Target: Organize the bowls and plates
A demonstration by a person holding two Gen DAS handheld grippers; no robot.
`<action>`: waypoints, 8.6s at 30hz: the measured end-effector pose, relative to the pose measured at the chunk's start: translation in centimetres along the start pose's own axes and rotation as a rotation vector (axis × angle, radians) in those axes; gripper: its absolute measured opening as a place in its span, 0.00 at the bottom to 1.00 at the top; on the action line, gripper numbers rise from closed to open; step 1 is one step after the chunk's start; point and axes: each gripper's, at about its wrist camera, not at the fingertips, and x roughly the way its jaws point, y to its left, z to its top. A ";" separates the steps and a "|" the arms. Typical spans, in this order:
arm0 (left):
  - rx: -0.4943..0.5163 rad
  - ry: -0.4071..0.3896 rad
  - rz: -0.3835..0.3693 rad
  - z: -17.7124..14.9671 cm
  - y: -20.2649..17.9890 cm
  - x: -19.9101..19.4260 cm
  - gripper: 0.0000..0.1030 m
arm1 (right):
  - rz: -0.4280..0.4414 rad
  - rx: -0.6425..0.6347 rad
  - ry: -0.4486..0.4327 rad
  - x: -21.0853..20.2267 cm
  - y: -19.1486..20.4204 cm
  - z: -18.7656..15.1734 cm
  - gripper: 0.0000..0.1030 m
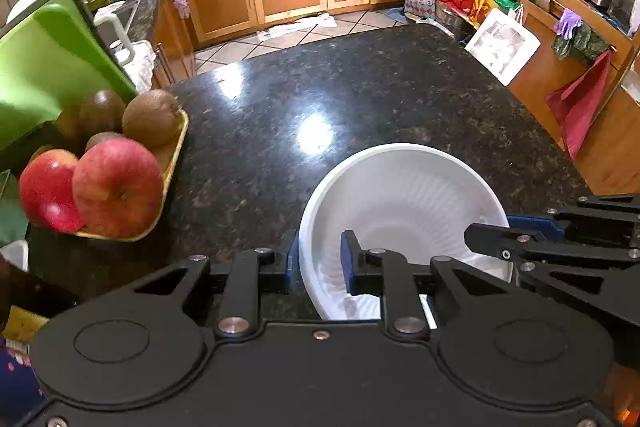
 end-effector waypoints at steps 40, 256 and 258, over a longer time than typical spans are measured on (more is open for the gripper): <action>-0.096 0.113 -0.075 -11.1 6.0 -5.8 0.29 | 0.142 -0.220 0.047 -2.4 8.2 -5.7 0.21; -0.093 -0.008 -0.148 -26.3 4.4 -16.6 0.40 | -0.059 0.069 -0.060 -13.7 17.2 -23.5 0.17; -0.101 0.003 -0.159 -26.2 4.4 -16.3 0.31 | -0.065 0.065 -0.064 -13.7 17.4 -23.5 0.17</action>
